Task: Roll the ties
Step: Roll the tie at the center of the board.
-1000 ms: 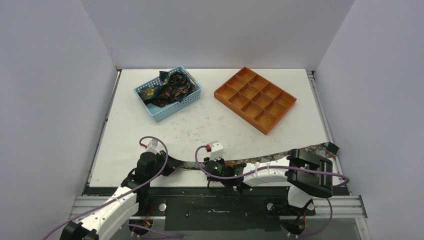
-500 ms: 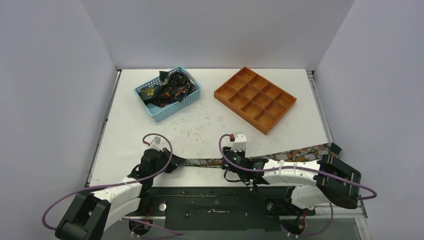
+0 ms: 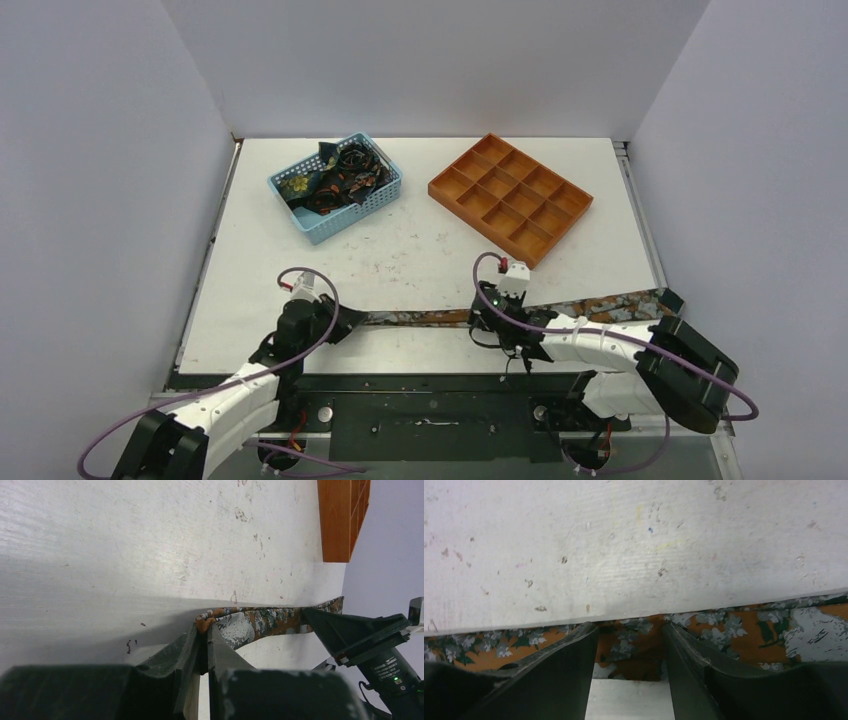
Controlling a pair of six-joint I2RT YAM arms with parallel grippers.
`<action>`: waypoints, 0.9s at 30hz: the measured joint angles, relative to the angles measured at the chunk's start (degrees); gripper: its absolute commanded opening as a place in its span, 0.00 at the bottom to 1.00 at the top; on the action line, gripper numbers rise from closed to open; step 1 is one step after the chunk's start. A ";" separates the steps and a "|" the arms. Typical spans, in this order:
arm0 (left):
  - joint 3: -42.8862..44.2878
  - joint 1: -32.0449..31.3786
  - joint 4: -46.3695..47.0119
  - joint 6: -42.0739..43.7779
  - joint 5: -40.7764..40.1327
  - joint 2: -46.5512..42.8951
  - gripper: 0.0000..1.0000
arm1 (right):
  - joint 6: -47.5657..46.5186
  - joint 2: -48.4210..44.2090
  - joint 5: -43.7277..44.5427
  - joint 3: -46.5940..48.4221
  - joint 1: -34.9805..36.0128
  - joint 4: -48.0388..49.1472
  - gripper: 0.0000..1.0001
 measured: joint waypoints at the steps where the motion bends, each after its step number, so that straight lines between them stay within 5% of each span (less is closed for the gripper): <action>1: 0.00 0.00 0.00 -0.02 -0.09 0.39 0.00 | -0.28 0.02 -0.52 -0.11 -1.46 0.52 0.52; 8: 0.00 0.00 0.66 -0.59 -0.46 5.16 0.00 | -6.25 0.94 -3.04 0.92 -4.79 2.84 0.55; 14: 0.00 0.00 0.92 -1.16 -0.70 5.14 0.32 | -11.93 5.84 -1.38 11.34 4.96 -0.26 0.53; 19: 0.00 -0.02 -3.17 -1.29 -2.19 -1.16 0.49 | -14.95 12.50 -1.44 17.92 8.70 -0.28 0.46; 27: 0.02 0.02 -13.81 -1.18 -5.97 -11.63 0.48 | -15.89 19.63 -1.84 18.91 9.25 -2.67 0.32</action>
